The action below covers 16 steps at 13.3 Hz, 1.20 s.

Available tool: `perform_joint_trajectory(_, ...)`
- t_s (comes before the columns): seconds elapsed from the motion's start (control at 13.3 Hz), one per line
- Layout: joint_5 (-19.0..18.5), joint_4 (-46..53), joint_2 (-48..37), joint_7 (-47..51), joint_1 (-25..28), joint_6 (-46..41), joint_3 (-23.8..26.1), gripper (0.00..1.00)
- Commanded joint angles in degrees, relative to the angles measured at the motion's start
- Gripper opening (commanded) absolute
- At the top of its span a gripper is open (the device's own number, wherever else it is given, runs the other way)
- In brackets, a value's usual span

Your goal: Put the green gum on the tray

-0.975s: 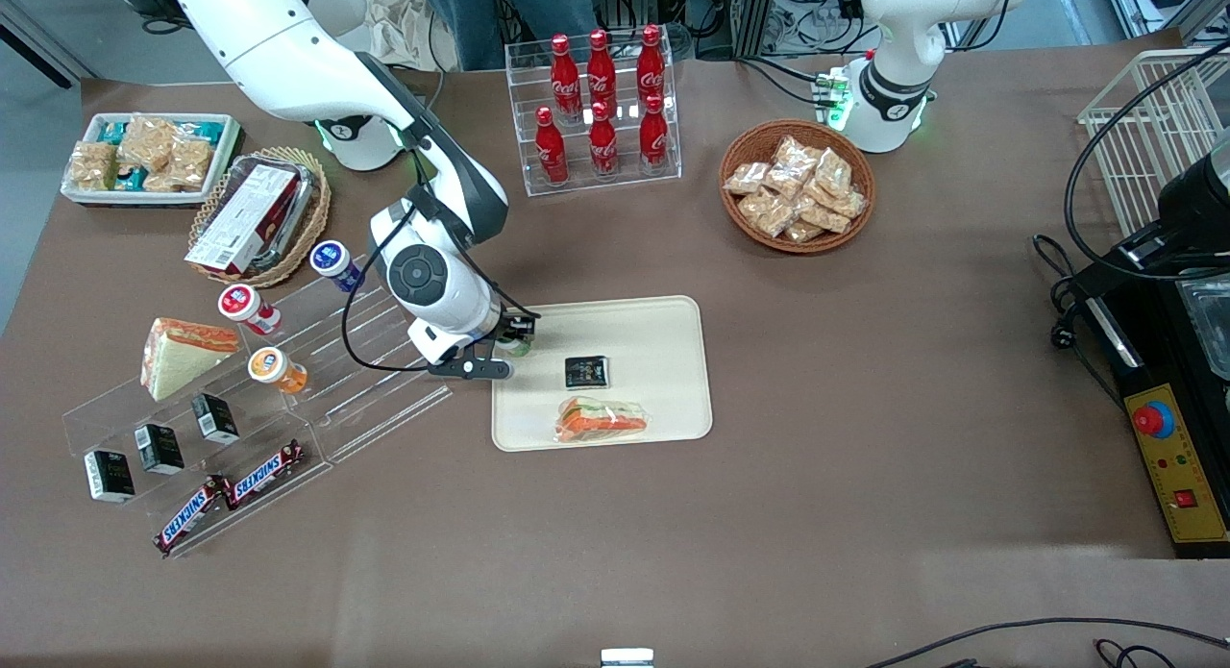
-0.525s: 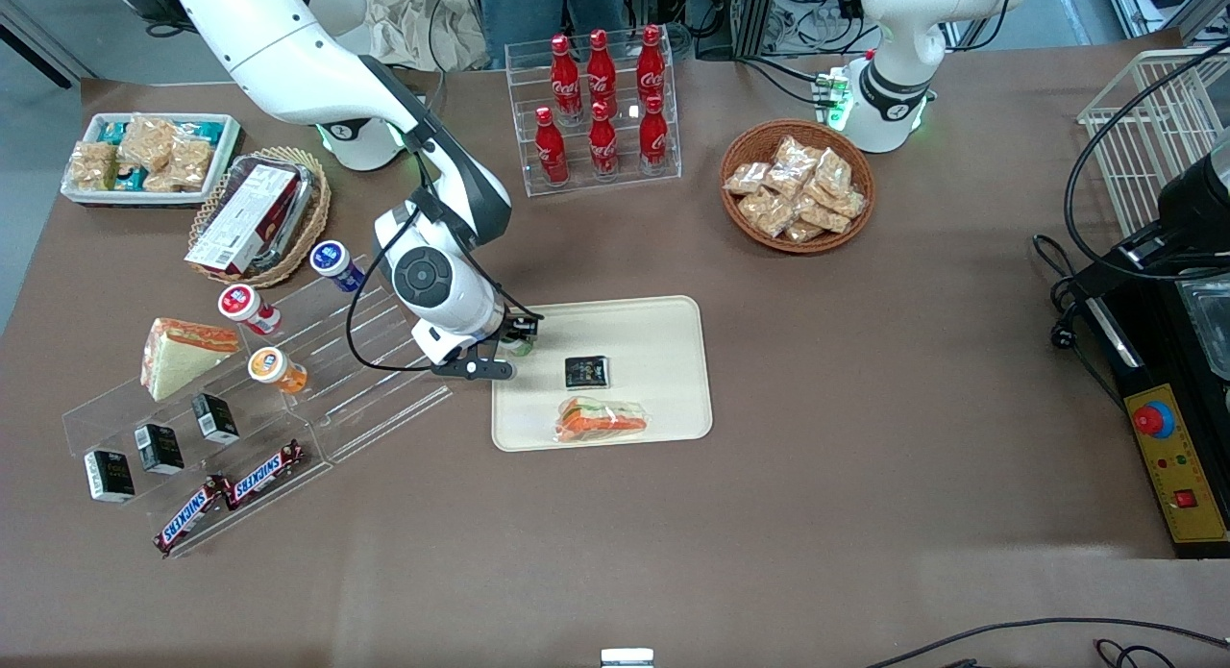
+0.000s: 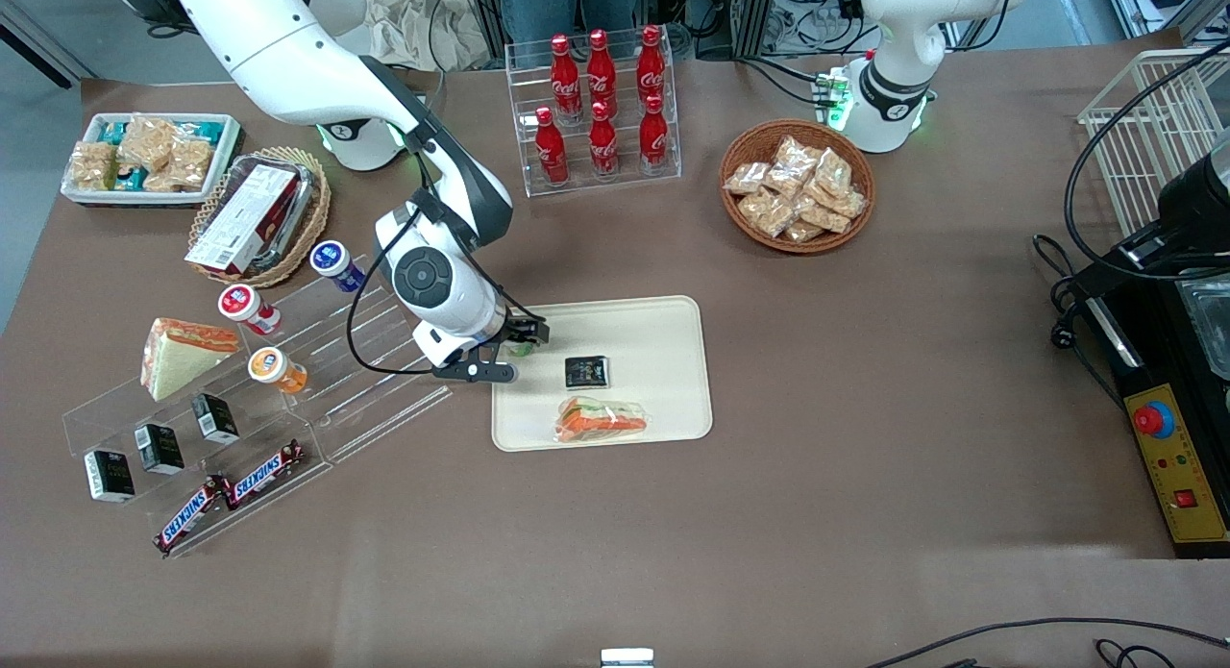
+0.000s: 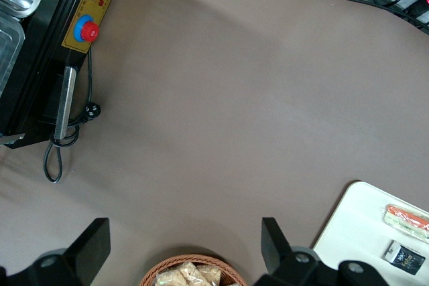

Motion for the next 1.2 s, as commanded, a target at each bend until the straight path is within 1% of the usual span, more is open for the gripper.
perform_joint_trajectory(0.0, -3.1, 1.5, -3.8, 0.1, -0.2, -3.9, -0.8, 1.00)
perform_joint_trajectory(0.07, -3.9, 3.6, -4.7, -1.0, -0.9, -7.7, -0.8, 1.00)
perform_joint_trajectory(0.45, -3.3, 14.3, -9.8, -7.7, -4.4, -26.3, -0.8, 1.00)
perform_joint_trajectory(0.6, -3.3, 17.2, -12.3, -12.6, -7.2, -32.9, -0.8, 1.00)
perform_joint_trajectory(0.75, -2.2, 20.3, -14.3, -14.5, -11.5, -38.3, -1.2, 1.00)
perform_joint_trajectory(0.82, -1.9, 21.5, -15.0, -14.7, -12.6, -39.9, -3.1, 1.00)
perform_joint_trajectory(0.9, -1.6, 22.4, -15.5, -17.1, -12.8, -41.2, -5.7, 1.00)
perform_joint_trajectory(1.05, -1.7, 24.0, -15.6, -29.0, -13.6, -42.5, -11.3, 1.00)
perform_joint_trajectory(1.12, -2.2, 24.2, -15.8, -32.0, -14.0, -42.6, -12.8, 1.00)
